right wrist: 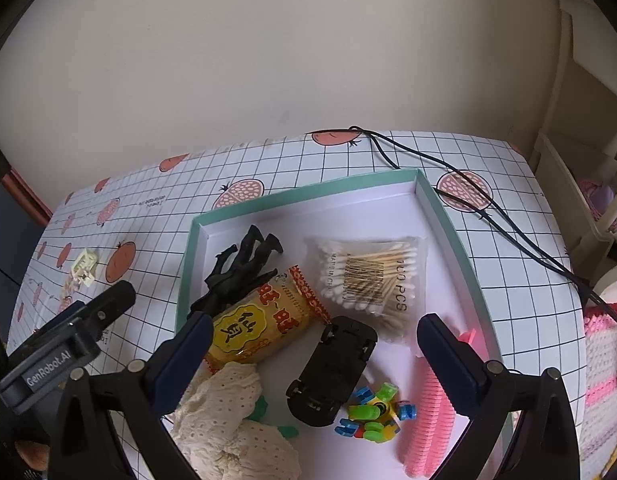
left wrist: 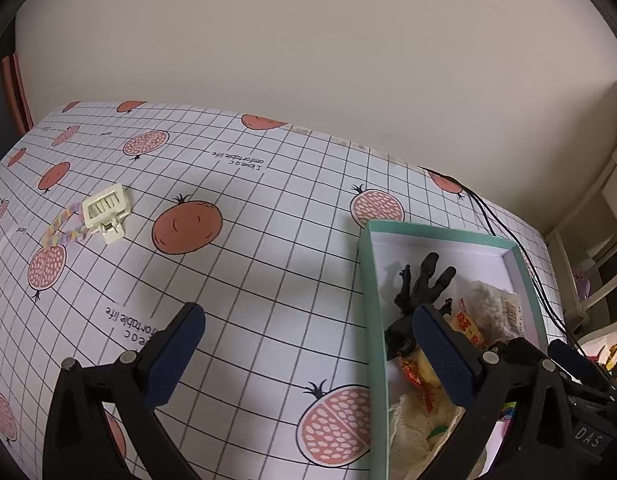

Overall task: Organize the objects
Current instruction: 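Move both tools toward the braided hair tie and cream hair clip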

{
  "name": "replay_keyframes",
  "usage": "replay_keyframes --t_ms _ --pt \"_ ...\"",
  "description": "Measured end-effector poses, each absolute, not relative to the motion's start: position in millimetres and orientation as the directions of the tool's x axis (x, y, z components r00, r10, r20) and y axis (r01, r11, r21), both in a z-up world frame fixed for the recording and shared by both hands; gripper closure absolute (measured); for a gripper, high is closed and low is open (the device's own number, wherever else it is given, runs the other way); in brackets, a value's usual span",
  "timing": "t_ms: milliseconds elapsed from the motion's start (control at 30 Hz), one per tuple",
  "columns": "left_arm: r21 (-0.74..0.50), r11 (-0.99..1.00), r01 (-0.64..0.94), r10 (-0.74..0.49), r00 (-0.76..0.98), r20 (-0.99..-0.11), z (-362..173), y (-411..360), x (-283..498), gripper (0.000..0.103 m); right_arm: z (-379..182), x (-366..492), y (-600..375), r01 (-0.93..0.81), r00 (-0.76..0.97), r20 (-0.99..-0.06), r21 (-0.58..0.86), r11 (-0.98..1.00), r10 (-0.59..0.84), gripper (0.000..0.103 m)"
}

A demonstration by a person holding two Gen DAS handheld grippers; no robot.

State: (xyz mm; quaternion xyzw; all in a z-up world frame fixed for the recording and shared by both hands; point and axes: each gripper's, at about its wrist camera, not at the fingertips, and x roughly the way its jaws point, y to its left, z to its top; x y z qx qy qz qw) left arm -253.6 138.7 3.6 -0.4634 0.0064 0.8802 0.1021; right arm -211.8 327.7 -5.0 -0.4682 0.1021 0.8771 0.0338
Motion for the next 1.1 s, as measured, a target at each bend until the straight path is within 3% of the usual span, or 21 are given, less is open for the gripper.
replay_keyframes --t_ms 667,900,1100 --pt "-0.084 -0.996 0.031 0.048 -0.612 -0.79 37 -6 -291 0.0 13 -226 235 -0.045 -0.594 -0.788 0.23 -0.972 -0.159 0.0" --pt "-0.105 -0.988 0.115 0.008 -0.638 -0.77 48 -55 -300 0.0 14 -227 182 0.051 -0.597 -0.783 0.183 -0.982 -0.177 0.0" --pt "-0.214 -0.963 0.162 0.069 -0.622 -0.78 44 -76 -320 0.0 23 -237 144 0.133 -0.606 -0.774 0.128 -0.983 -0.183 0.0"
